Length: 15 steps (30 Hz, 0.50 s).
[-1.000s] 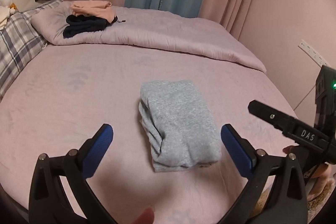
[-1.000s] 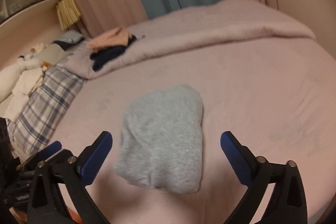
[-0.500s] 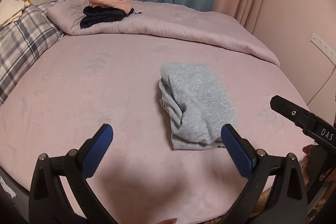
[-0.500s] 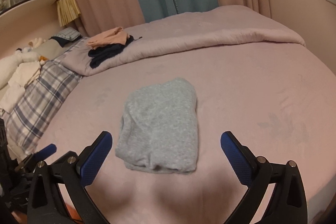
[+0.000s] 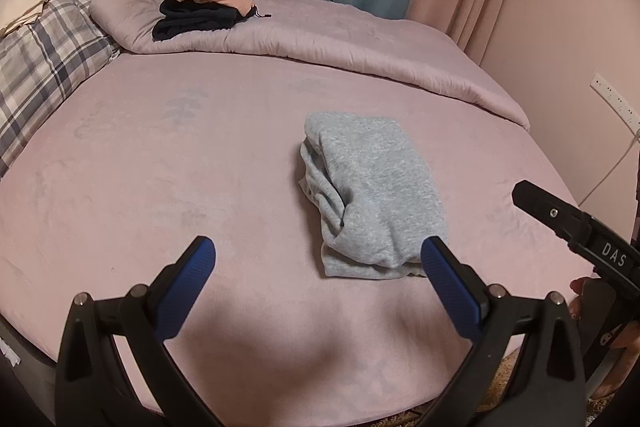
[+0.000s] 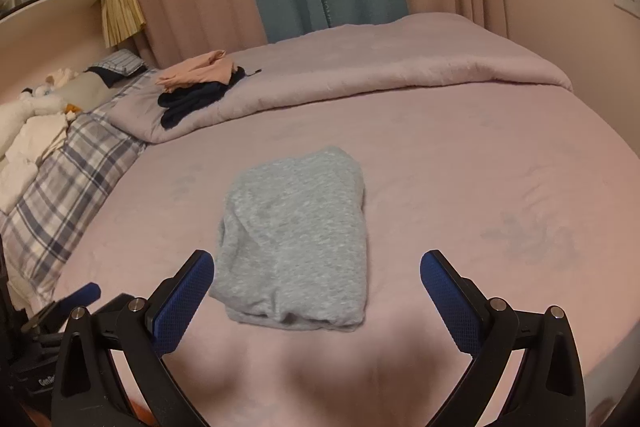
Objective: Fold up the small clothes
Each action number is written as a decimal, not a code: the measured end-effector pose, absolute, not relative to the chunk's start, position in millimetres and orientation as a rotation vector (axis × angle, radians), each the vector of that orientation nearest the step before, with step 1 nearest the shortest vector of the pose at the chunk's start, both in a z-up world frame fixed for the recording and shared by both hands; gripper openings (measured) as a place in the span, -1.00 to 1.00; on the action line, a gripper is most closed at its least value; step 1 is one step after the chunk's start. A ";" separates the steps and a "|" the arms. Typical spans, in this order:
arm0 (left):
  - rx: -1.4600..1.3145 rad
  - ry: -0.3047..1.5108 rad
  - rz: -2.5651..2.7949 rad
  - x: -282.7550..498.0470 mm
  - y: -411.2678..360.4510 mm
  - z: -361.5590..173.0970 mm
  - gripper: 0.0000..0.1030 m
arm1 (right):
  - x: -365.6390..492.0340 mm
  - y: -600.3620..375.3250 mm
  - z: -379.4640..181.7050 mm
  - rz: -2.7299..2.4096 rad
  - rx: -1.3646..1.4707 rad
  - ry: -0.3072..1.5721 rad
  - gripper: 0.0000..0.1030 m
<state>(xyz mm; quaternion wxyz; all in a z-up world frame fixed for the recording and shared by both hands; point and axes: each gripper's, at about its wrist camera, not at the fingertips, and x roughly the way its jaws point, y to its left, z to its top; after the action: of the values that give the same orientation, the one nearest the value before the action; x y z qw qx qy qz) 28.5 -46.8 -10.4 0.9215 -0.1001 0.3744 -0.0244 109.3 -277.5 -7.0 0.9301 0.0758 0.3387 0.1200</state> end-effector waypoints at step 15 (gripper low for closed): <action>-0.215 0.759 -0.054 26.9 -48.0 -9.9 0.99 | 109.1 -277.6 -7.2 0.237 0.158 0.701 0.98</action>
<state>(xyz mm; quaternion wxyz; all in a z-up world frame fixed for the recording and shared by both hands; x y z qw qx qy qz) 26.9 -48.0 -9.9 0.9229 -0.1046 0.3697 -0.0264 109.1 -277.6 -7.2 0.9293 0.0769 0.3421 0.1157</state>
